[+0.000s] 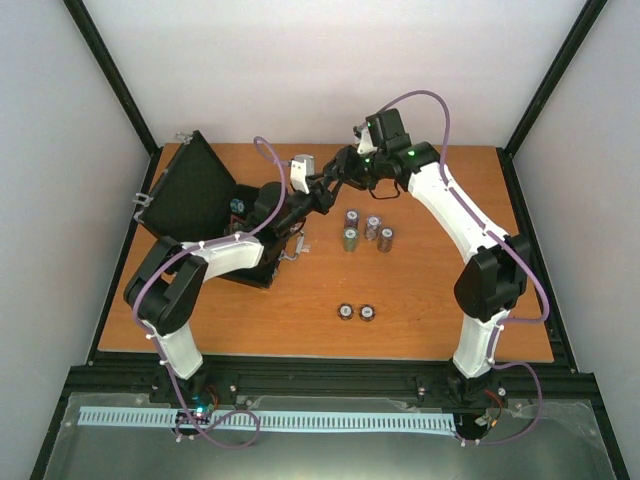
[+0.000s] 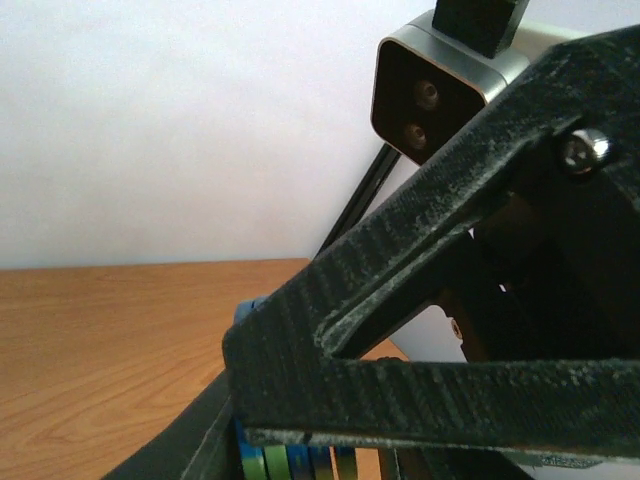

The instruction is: Pack up texas hold em set

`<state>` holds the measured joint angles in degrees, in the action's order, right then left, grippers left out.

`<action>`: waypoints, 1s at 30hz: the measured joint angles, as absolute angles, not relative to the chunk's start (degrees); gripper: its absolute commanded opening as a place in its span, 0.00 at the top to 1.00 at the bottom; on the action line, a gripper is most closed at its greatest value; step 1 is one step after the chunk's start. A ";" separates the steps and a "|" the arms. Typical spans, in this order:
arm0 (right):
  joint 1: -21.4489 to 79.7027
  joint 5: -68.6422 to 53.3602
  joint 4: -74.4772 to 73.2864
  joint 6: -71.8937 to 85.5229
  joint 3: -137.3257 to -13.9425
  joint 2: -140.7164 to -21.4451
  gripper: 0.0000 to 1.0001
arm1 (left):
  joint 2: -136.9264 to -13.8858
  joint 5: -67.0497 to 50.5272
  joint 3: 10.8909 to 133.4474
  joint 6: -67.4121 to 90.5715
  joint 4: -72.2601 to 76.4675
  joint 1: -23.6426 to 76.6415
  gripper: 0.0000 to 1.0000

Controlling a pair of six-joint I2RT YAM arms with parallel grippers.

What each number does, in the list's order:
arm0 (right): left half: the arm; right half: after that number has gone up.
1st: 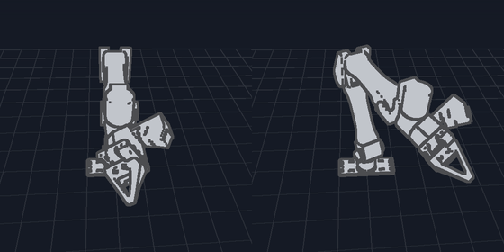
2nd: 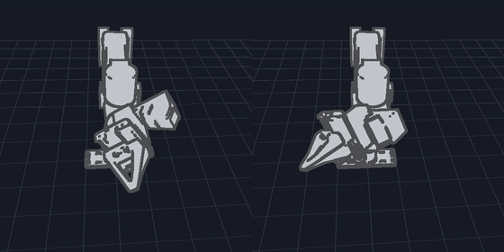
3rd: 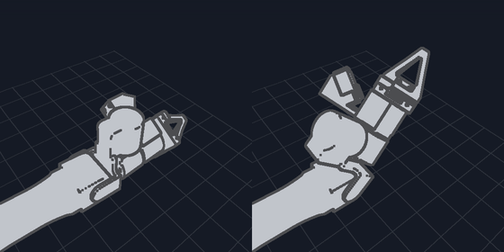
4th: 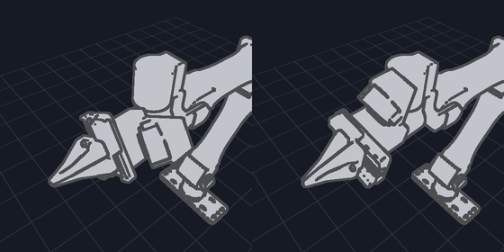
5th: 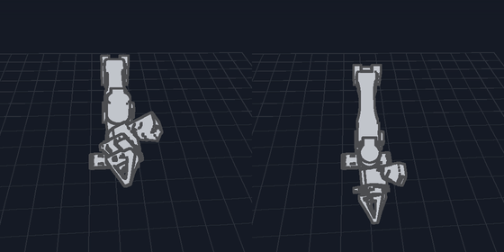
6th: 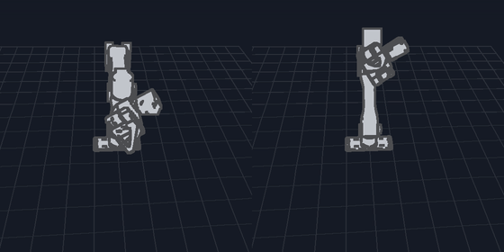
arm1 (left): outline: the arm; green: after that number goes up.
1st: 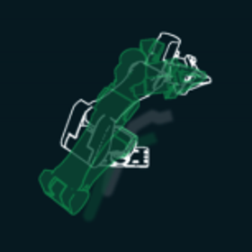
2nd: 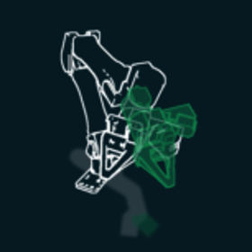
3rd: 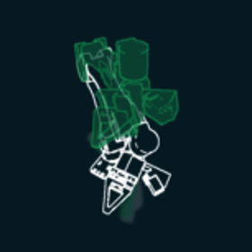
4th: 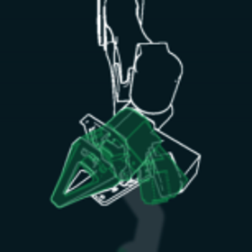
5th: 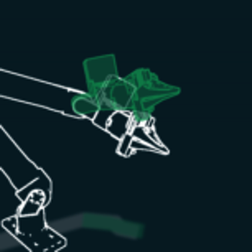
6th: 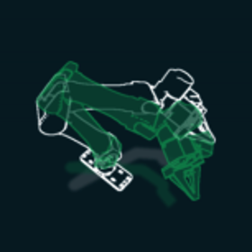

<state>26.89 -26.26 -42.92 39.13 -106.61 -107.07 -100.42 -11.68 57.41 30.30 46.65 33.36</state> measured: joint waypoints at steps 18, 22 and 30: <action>26.15 -26.13 -39.40 39.55 -103.28 -105.47 0.83 | -101.60 -12.05 59.75 29.56 44.29 32.93 0.99; 26.15 -26.15 -39.27 39.75 -103.09 -105.36 0.67 | -101.60 -12.80 59.81 29.08 44.03 32.77 0.99; 26.39 -27.38 -40.49 38.41 -103.00 -105.19 0.33 | -100.25 -14.74 59.81 26.28 40.66 32.51 0.99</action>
